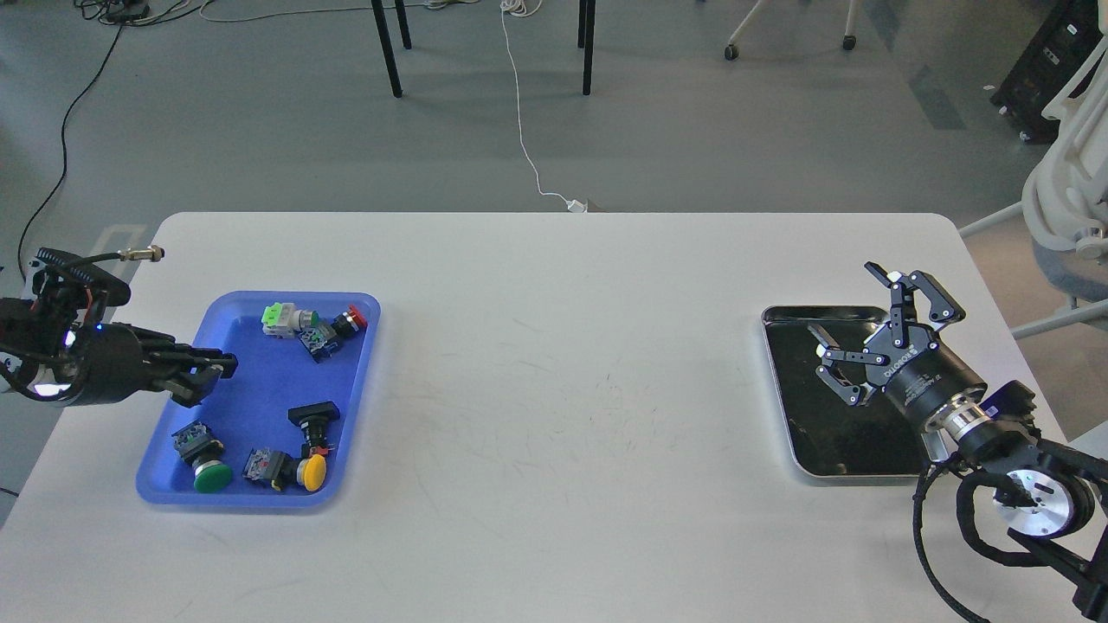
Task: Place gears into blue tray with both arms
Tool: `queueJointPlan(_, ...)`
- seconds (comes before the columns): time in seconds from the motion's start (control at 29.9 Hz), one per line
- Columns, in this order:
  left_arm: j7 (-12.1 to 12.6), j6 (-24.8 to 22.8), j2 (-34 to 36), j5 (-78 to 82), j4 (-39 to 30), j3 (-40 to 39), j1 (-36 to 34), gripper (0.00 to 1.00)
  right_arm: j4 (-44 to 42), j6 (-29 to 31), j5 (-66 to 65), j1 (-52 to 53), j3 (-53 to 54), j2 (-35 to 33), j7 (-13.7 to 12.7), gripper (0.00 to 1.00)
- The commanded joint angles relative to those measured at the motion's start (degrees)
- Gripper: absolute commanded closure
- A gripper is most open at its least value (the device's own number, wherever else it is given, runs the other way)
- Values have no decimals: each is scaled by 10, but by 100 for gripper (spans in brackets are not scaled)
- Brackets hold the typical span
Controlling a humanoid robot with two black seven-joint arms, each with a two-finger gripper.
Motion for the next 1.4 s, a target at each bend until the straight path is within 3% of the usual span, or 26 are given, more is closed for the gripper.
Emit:
queueJointPlan(0.0, 0, 0, -15, 1, 7, 0, 8, 79, -1, 0, 0, 0, 1, 0, 0, 2)
queueJointPlan(0.27, 0, 8, -43, 2, 42, 0, 14, 76, 0, 0, 0, 0, 2, -1, 0, 2)
queueJointPlan(0.5, 0, 14, -54, 6, 71, 0, 18, 67, 1, 0, 0, -1, 2, -4, 0, 2)
queueJointPlan(0.57, 0, 15, -54, 7, 73, 0, 18, 59, 0, 0, 0, -1, 1, -5, 0, 2)
queueJointPlan(0.74, 0, 16, -50, 8, 77, 0, 18, 19, 1, 0, 0, -1, 2, -5, 0, 2)
queueJointPlan(0.87, 0, 17, -44, 3, 70, -31, 12, 16, 0, 0, 0, -1, 4, -6, 0, 2)
queueJointPlan(0.97, 0, 16, -45, -15, 54, -123, 13, 14, -1, 0, 0, 0, 4, -7, 0, 2)
queueJointPlan(1.1, 0, 16, -56, -134, 13, -195, 15, 9, -3, 0, 0, 3, 3, -7, 0, 2)
queueJointPlan(1.37, 0, 10, -122, -483, -26, -216, 37, 3, -3, 0, 0, 7, 5, -4, 0, 2)
